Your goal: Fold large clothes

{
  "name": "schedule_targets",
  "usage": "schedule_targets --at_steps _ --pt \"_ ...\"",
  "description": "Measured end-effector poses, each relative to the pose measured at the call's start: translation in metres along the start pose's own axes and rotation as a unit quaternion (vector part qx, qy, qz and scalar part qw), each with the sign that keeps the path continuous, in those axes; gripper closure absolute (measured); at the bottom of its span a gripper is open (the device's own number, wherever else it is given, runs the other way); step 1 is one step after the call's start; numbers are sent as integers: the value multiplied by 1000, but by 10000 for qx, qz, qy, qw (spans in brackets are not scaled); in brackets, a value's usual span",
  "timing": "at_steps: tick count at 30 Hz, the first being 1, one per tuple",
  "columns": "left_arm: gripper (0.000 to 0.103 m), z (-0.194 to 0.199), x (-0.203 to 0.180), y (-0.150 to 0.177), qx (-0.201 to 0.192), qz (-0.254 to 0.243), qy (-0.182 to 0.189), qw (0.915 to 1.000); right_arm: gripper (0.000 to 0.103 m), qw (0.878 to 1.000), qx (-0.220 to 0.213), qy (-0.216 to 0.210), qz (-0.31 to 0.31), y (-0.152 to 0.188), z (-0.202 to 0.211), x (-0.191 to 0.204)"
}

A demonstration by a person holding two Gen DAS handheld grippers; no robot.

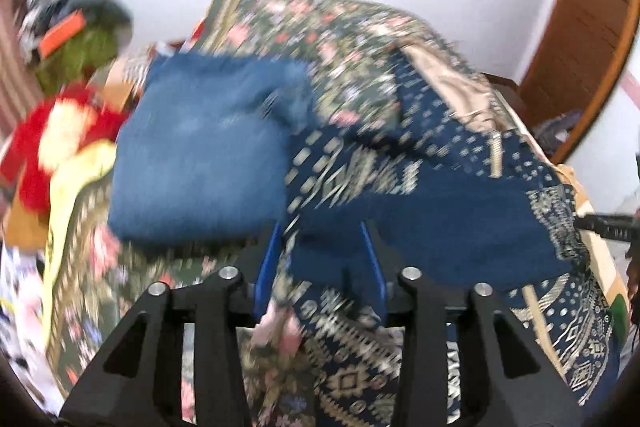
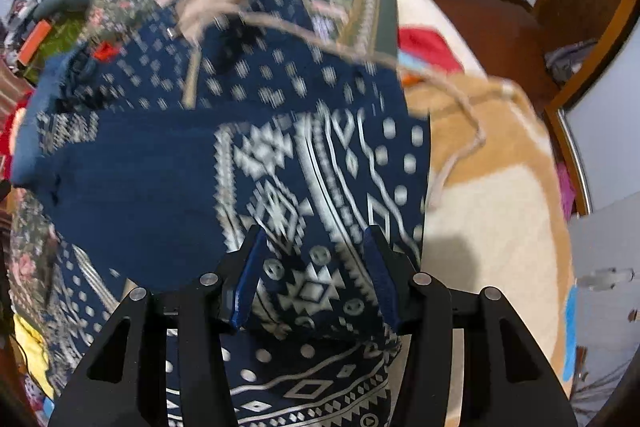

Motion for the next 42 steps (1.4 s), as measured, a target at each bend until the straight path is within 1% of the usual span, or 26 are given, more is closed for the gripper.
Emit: schedule_targets --at_steps 2,4,6,8,9,10,13,17,19,21,22,24,27,30,33,36,37,38,39,40,41,42 --pt "60 -5 -17 -19 -44 -207 109 9997 56 9998 -189 -83 -28 -13 12 0" --pt "54 -11 -31 -33 -109 -311 194 9993 56 9991 -380 -161 -72 -25 24 1" --pt "52 -19 -45 -54 -204 -431 302 9984 55 9978 -609 -239 -103 -39 35 1" --pt "51 -26 -57 -70 -221 -555 346 9976 45 9959 -866 -229 -118 -55 44 3" --pt "51 -32 -63 -79 -224 -642 408 9969 39 9948 -988 -214 -127 -59 48 3" --pt "48 -35 -68 -85 -224 -697 432 9964 35 9932 -1143 -199 -131 -67 51 4" --pt "39 -53 -81 -106 -285 -887 421 9948 30 9914 -1295 -125 -110 -85 46 13" --pt "35 -84 -90 -131 -224 -921 553 9940 30 9930 -1164 -163 -111 -112 22 23" --pt "28 -104 -90 -140 -100 -801 618 9948 30 9944 -1025 -212 -166 -124 5 28" --pt "27 -136 -85 -151 145 -494 777 9956 30 9961 -754 -322 -311 -135 -19 33" --pt "27 -147 -83 -153 227 -402 793 9958 30 9967 -633 -337 -375 -138 -29 35" --pt "27 -181 -74 -160 526 -86 789 9955 30 9977 -369 -282 -487 -144 -52 40" --pt "27 -215 -64 -163 741 300 818 9934 30 9980 -123 -248 -570 -150 -84 48" --pt "27 -241 -55 -165 882 495 659 9927 30 9977 -73 -117 -670 -155 -100 48" --pt "27 -255 -53 -166 901 555 622 9924 30 9965 -19 -82 -837 -162 -116 47" --pt "27 -271 -51 -163 966 573 537 9922 30 9949 -120 -20 -997 -168 -124 44" --pt "27 -275 -51 -163 1002 564 530 9919 32 9942 -152 -15 -1063 -169 -124 43" --pt "27 -280 -52 -160 1085 524 541 9912 36 9934 -196 -53 -1132 -169 -124 43" --pt "29 -283 -54 -159 1088 435 439 9921 51 9930 -215 -166 -1149 -170 -123 44" --pt "35 -285 -56 -159 1055 339 389 9931 68 9928 -212 -236 -1152 -171 -123 46" --pt "40 -284 -62 -158 1012 109 351 9942 75 9929 -201 -255 -1142 -171 -121 48" --pt "53 -283 -67 -157 1006 -30 335 9944 88 9935 -198 -210 -1100 -172 -118 50"
Point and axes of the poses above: each gripper's, at about its wrist camera, not at the fingertips, and z roughly against the way its jaws point, x to its left, y to its underside, the point moved 3 cm from there along -z, roughly the way its jaws point, and after that the axes turned 15 degrees about y, right-handed, at the moved point
